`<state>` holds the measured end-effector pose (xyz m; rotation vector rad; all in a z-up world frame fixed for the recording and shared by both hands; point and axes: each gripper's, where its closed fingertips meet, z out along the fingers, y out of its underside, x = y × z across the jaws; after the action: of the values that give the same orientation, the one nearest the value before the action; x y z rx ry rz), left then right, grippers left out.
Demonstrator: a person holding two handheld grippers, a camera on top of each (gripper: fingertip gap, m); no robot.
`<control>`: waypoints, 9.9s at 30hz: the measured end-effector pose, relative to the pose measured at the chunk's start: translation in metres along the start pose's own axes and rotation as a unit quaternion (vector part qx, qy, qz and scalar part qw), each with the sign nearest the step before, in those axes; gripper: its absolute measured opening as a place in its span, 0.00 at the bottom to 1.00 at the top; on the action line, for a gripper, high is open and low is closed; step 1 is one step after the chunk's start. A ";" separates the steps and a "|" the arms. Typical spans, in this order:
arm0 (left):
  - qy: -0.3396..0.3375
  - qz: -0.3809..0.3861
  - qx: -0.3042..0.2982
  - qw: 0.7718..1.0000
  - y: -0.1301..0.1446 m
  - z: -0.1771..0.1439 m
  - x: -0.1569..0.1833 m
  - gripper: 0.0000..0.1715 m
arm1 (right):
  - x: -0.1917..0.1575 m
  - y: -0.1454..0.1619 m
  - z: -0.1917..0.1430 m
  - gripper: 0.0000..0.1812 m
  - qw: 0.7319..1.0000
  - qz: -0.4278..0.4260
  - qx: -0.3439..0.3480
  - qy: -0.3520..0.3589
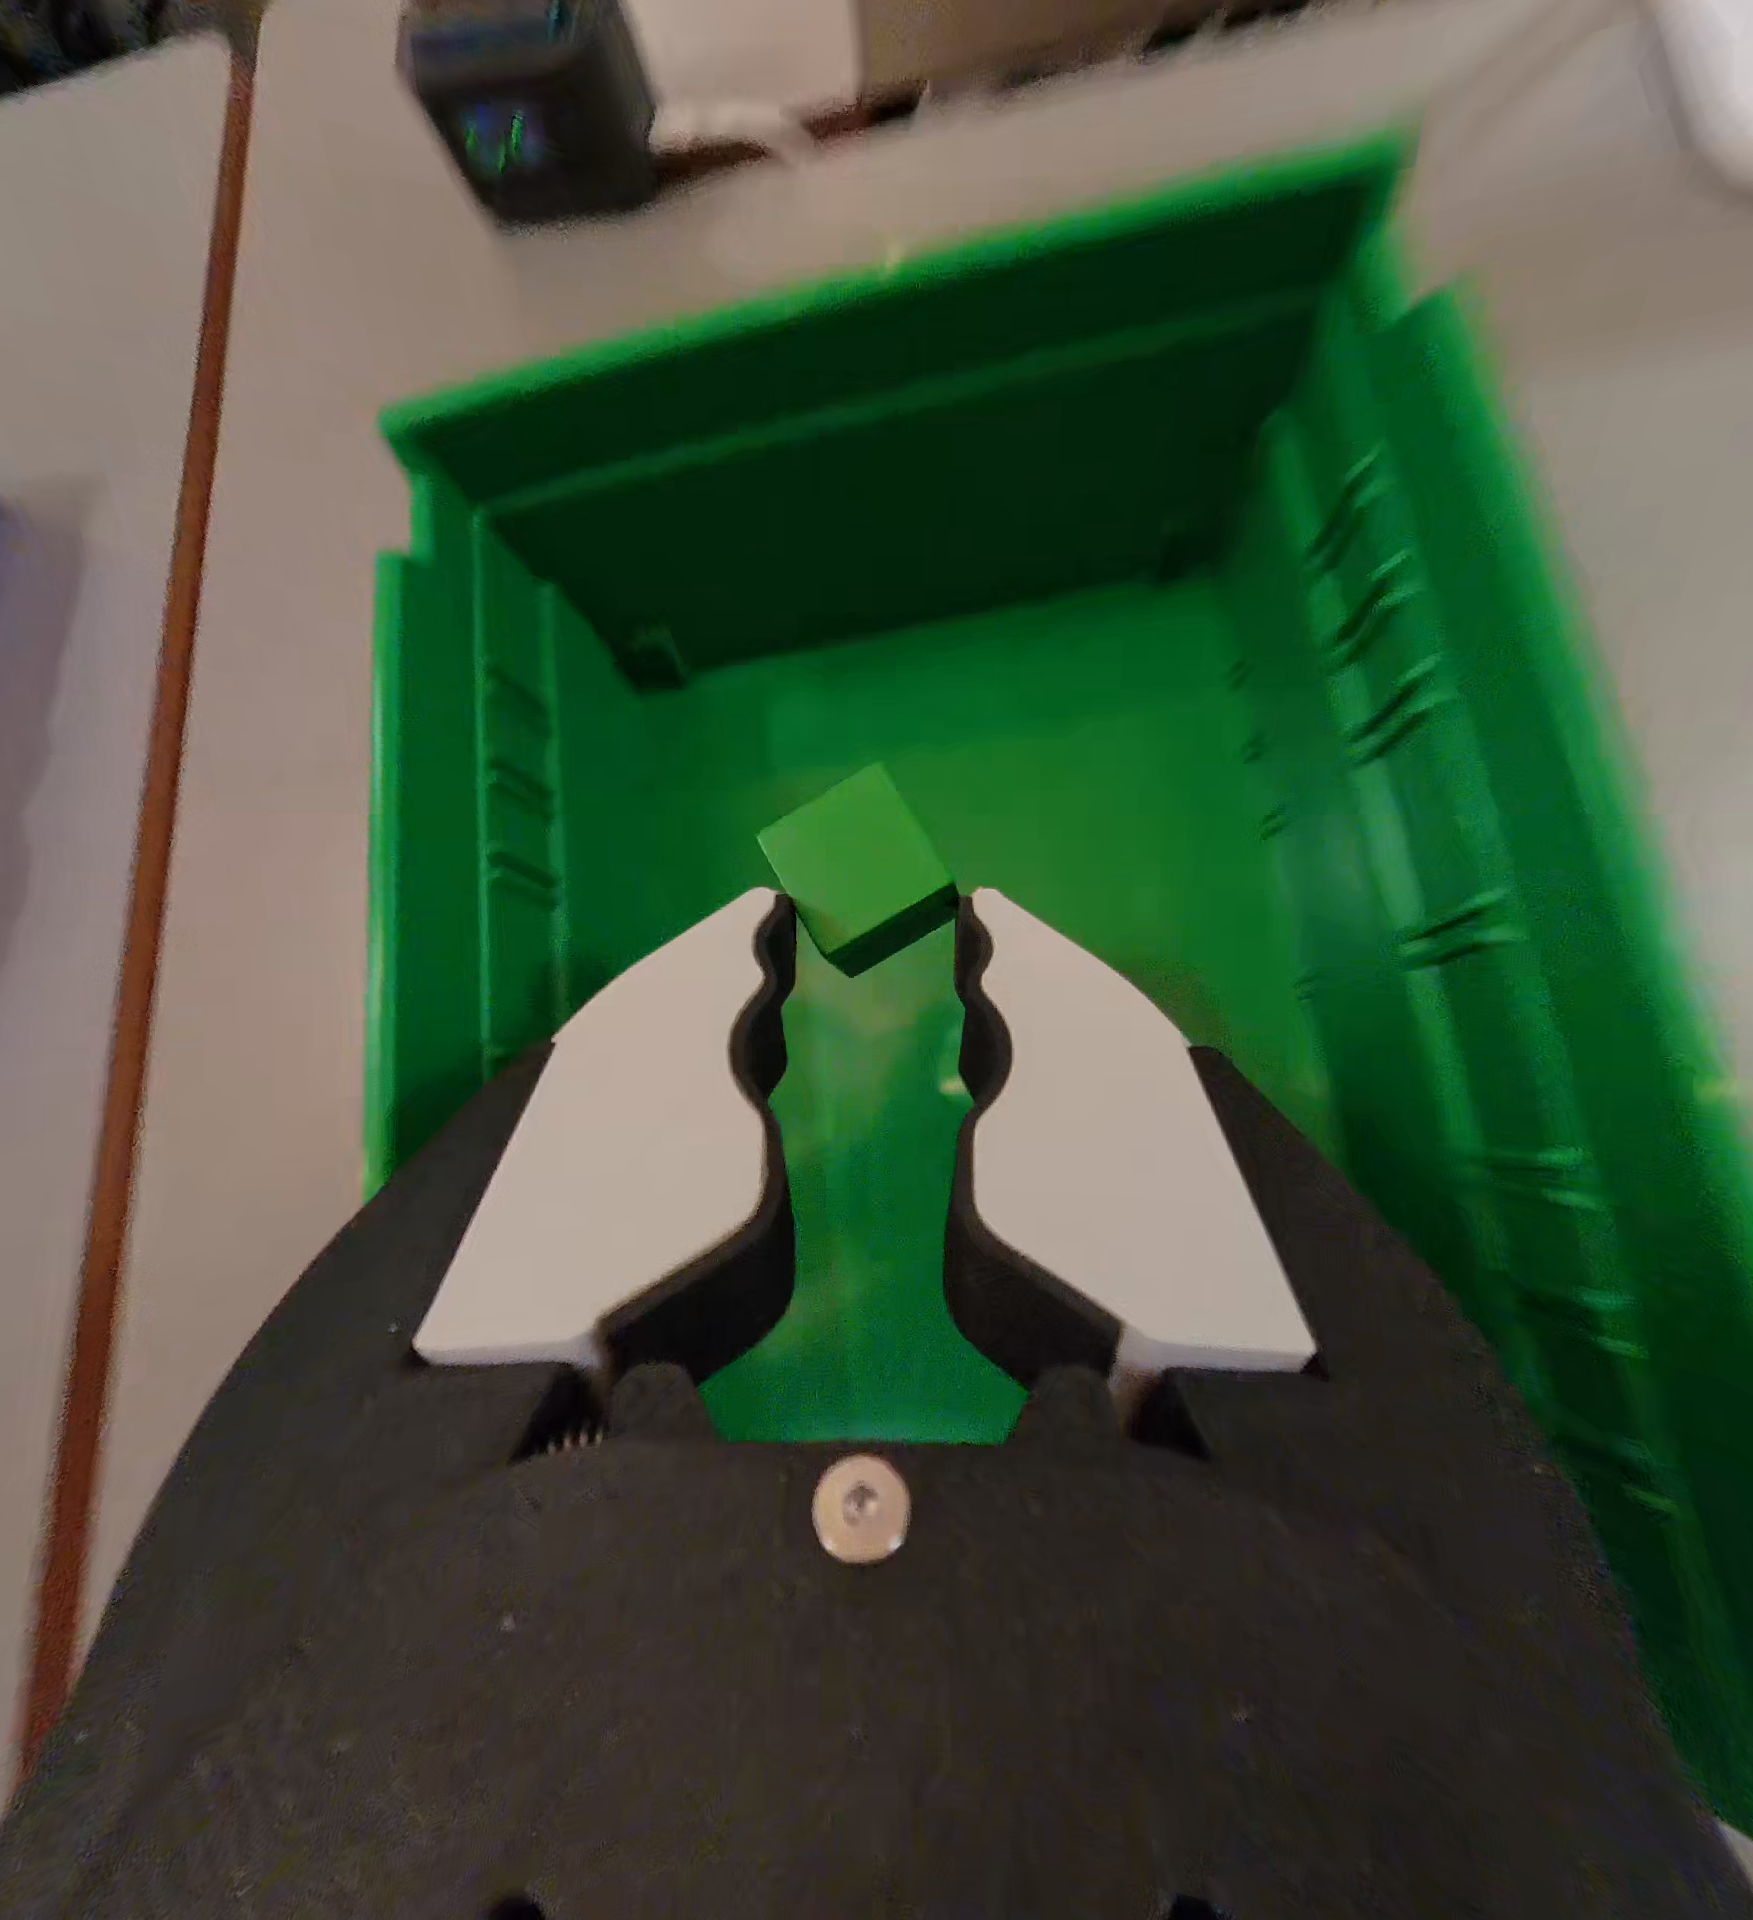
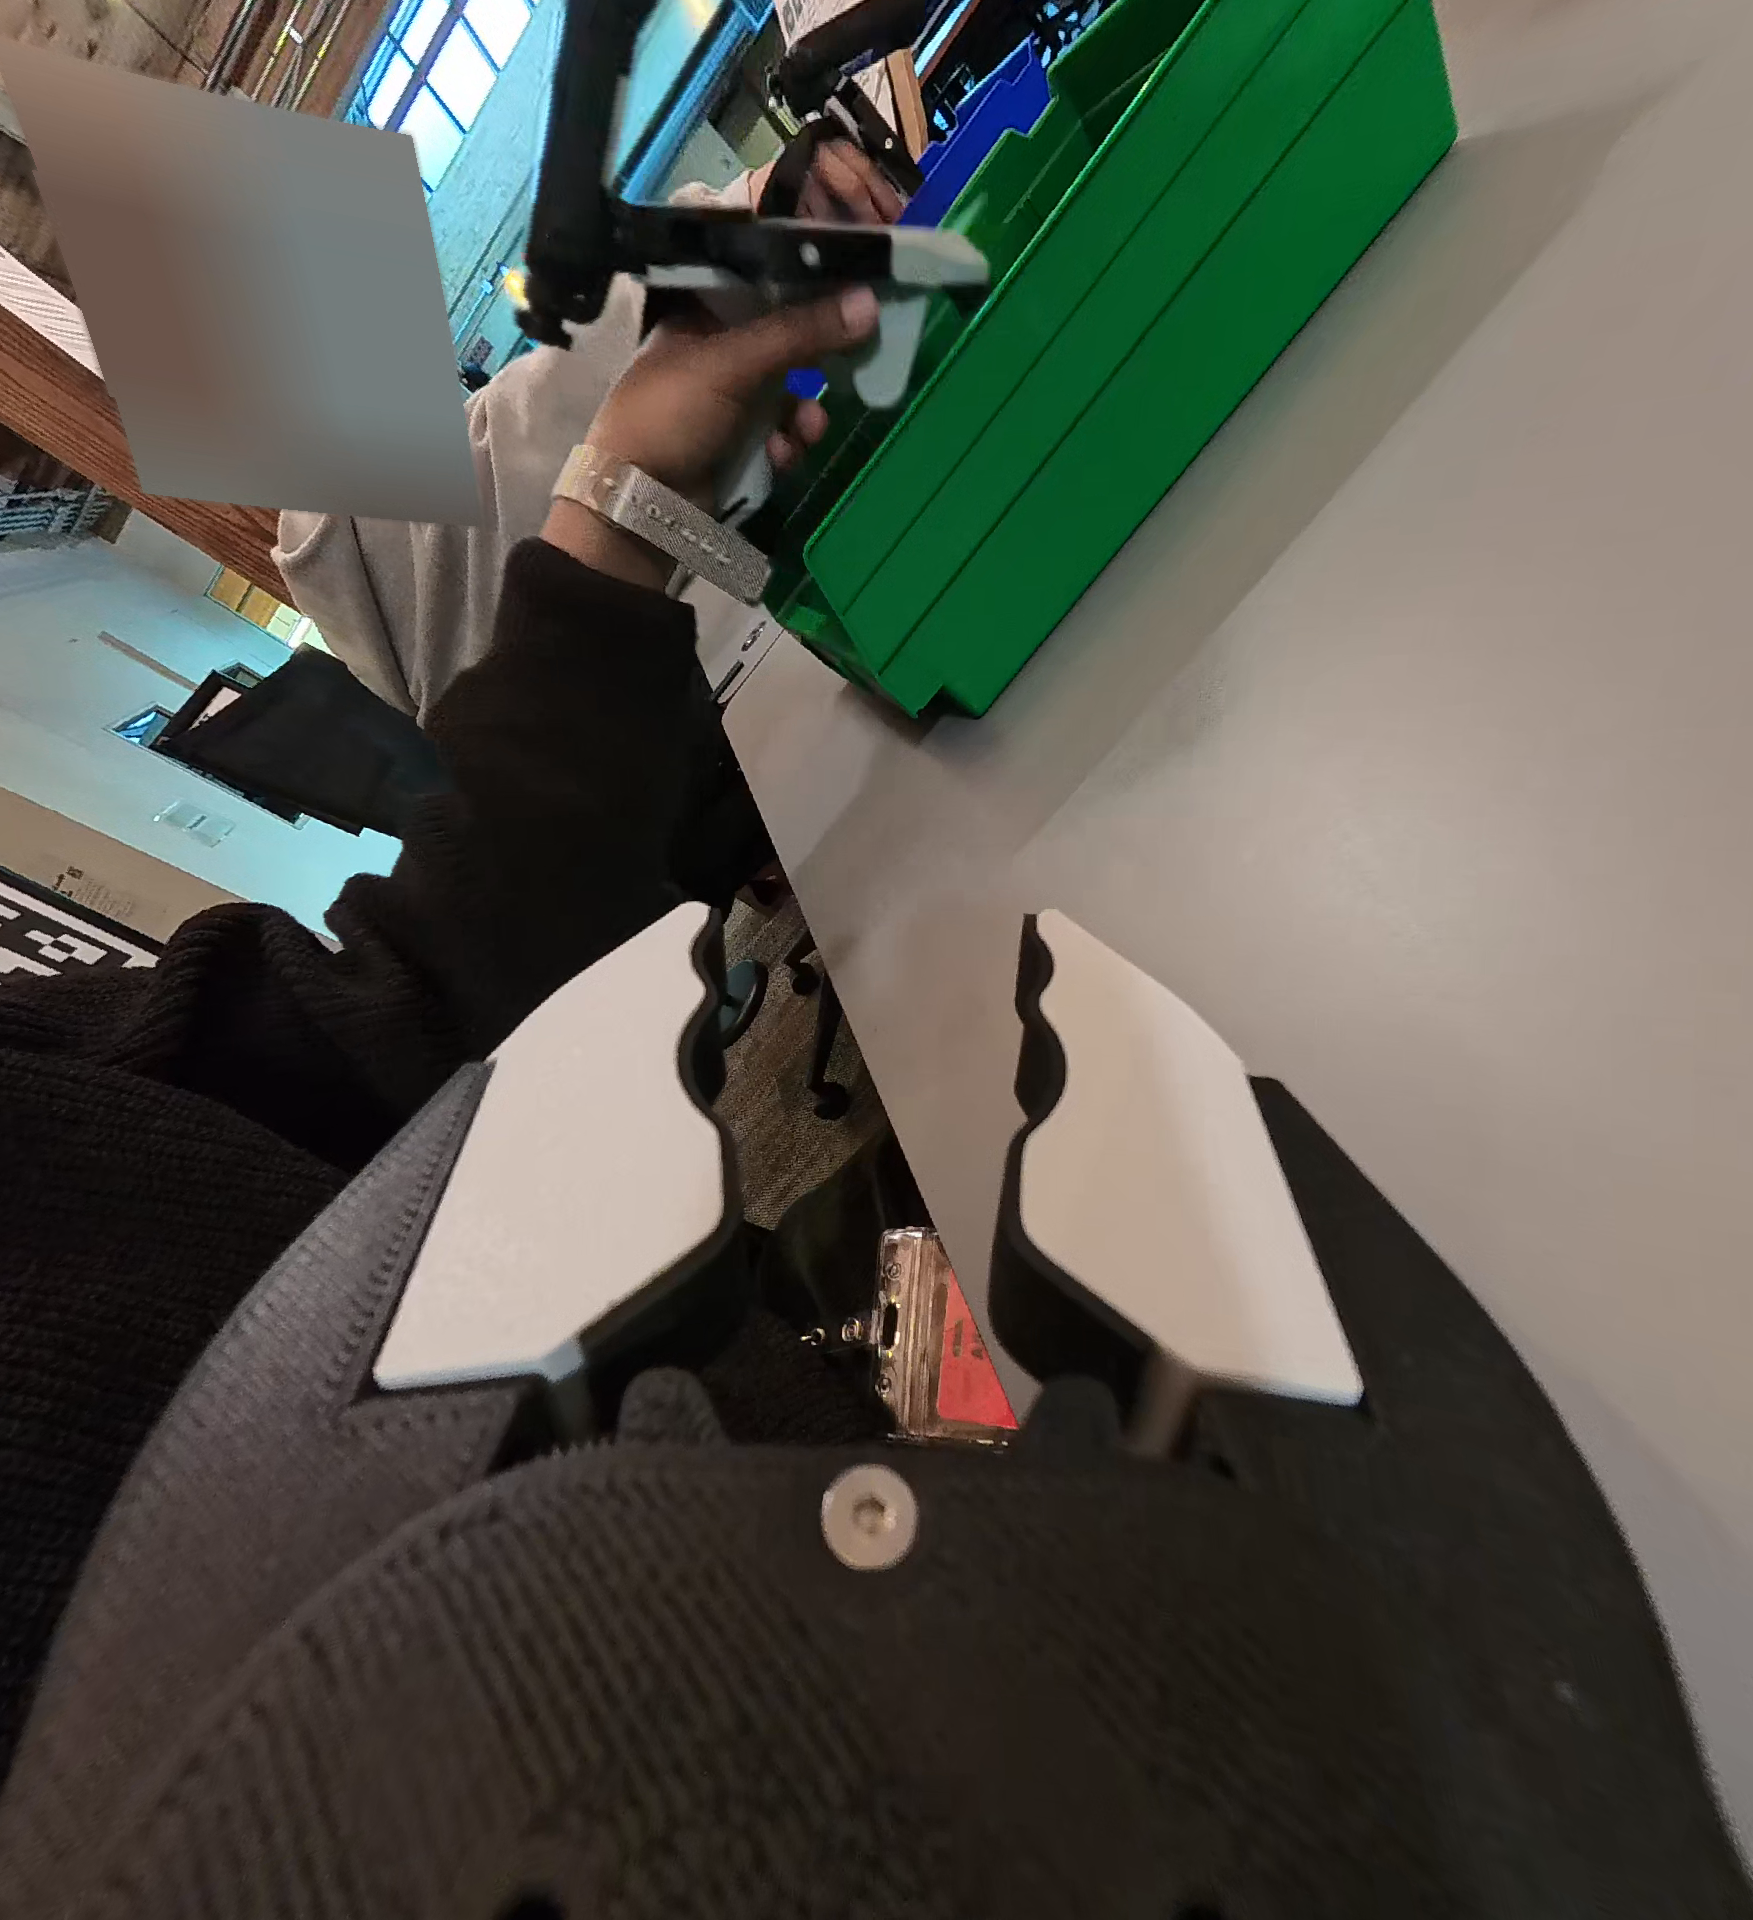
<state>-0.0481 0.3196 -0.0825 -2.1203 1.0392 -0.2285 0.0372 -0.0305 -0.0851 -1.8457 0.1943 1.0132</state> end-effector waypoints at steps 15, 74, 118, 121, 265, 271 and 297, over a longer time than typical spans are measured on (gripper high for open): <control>0.518 -0.055 0.241 0.819 -0.095 -0.165 0.218 0.17 | 0.003 -0.026 -0.019 0.29 0.998 -0.026 0.058 0.005; 0.740 -0.076 0.007 0.668 0.024 -0.161 0.382 0.23 | 0.018 -0.068 -0.087 0.15 0.990 -0.034 0.129 -0.035; 0.731 -0.062 0.029 0.679 0.022 -0.158 0.379 0.15 | 0.018 -0.059 -0.078 0.14 0.992 -0.008 0.114 -0.049; 0.734 -0.060 0.029 0.676 0.023 -0.160 0.379 0.15 | 0.016 -0.059 -0.079 0.14 0.993 -0.015 0.110 -0.050; 0.549 -0.010 0.183 0.815 0.013 -0.118 0.340 0.35 | 0.042 -0.070 -0.071 0.47 0.988 0.046 0.146 -0.017; 0.544 0.028 0.192 0.816 0.011 -0.130 0.341 0.37 | 0.043 -0.068 -0.071 0.45 0.989 0.039 0.144 -0.001; 0.118 0.528 -0.342 0.768 0.068 0.006 -0.036 0.24 | 0.036 -0.073 -0.071 0.40 0.984 0.069 0.161 -0.039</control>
<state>-0.1099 0.3232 -0.1285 -1.6901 2.5827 0.5341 0.1388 -0.0414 -0.0495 -1.5118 0.4200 1.0784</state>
